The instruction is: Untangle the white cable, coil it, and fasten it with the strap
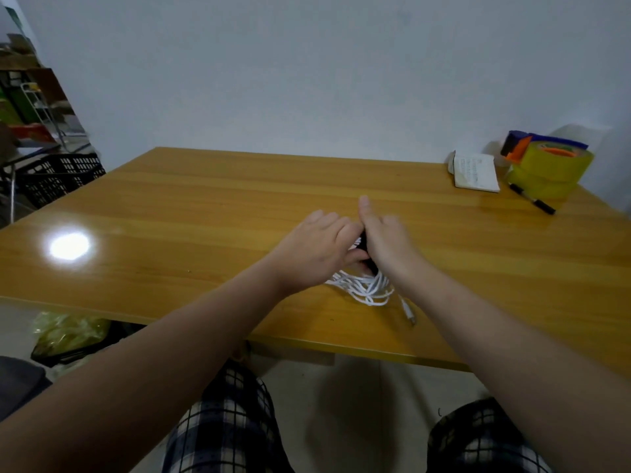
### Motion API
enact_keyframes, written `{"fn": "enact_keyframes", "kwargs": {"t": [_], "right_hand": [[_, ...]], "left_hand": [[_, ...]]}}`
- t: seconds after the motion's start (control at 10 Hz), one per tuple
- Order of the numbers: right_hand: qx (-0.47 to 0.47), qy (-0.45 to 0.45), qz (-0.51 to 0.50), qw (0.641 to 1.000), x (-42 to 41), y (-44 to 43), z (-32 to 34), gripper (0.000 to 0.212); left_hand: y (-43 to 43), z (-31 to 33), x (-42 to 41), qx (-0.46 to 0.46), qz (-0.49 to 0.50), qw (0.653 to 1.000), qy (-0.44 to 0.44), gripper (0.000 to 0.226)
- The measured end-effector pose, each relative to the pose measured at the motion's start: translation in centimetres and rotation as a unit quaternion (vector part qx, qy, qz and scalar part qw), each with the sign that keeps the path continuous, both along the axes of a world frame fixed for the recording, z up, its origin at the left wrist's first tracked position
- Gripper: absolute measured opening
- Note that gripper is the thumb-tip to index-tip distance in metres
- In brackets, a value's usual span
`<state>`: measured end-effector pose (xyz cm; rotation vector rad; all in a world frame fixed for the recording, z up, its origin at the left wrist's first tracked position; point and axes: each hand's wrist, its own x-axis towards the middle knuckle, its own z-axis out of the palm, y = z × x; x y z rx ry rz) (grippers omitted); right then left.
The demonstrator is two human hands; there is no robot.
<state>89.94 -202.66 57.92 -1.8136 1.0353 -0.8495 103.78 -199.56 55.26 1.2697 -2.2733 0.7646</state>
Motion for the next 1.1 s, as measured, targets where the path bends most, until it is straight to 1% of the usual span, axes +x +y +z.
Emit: {"fn": "enact_keyframes", "kwargs": {"t": [0.1,0.2,0.3,0.4,0.5,0.6,0.7,0.8,0.9,1.0,1.1], "right_hand": [[-0.029,-0.058,-0.086,0.994,0.6,-1.3,-0.2,0.059],[0.078,-0.122,-0.153,0.978,0.9,-2.9,0.5,0.053],[0.174,-0.117,-0.130,0.969,0.9,-3.5,1.0,0.049],[0.222,-0.124,-0.104,0.961,1.3,-4.9,1.2,0.049],[0.167,-0.104,-0.097,0.976,1.6,-7.9,0.7,0.040],[0.121,-0.059,-0.091,0.987,1.7,-10.8,0.1,0.032],[0.102,-0.022,-0.106,0.989,2.3,-12.9,-0.3,0.024],[0.037,0.060,-0.104,0.992,3.0,-14.2,-1.0,0.023],[0.006,0.099,-0.090,0.991,3.5,-14.8,-1.3,0.027],[-0.019,0.107,-0.087,0.990,3.7,-14.9,-0.9,0.026],[-0.023,0.098,-0.090,0.991,3.7,-14.5,-0.5,0.025]], "left_hand": [[0.6,0.6,-0.5,0.114,0.015,0.973,0.201,0.048],[1.3,1.9,-0.1,0.339,0.017,0.817,0.466,0.050],[0.5,2.8,1.1,0.405,0.040,0.791,0.456,0.042],[-1.3,3.1,2.2,0.379,0.079,0.831,0.400,0.031],[-3.0,2.9,3.0,0.356,0.075,0.782,0.506,0.023],[-5.7,2.1,5.1,0.300,0.157,0.715,0.611,0.025],[-8.3,1.7,6.8,0.300,0.198,0.633,0.686,0.028],[-9.7,0.8,7.3,0.348,0.275,0.643,0.624,0.040],[-9.7,0.8,7.8,0.384,0.360,0.696,0.488,0.053],[-9.7,1.5,8.2,0.372,0.379,0.744,0.404,0.055],[-9.3,2.2,8.4,0.310,0.398,0.773,0.383,0.062]]}}
